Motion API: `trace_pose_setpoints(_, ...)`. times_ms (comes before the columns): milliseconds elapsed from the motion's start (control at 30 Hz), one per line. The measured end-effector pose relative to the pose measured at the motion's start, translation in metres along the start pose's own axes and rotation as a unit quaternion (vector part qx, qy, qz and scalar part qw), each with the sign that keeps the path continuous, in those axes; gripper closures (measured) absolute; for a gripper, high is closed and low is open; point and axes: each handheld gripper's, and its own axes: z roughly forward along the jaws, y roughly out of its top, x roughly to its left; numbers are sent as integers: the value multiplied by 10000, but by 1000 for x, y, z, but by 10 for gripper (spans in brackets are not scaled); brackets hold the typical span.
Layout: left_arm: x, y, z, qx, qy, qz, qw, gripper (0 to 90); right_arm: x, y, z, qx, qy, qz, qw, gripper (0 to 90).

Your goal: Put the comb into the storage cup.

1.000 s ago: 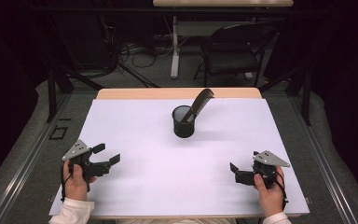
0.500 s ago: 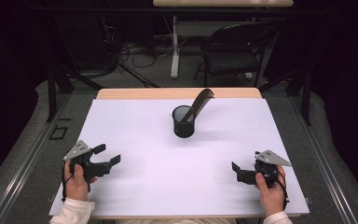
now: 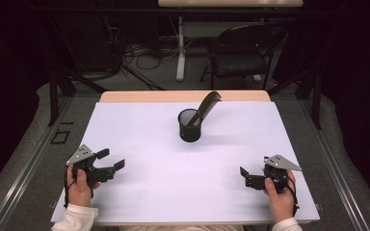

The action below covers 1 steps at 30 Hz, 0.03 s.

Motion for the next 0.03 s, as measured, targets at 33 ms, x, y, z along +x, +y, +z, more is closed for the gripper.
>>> trace_pose_setpoints(33,0,0,0,8,2,-9,10000,160,0,0,0,2,5,15,10000,0)
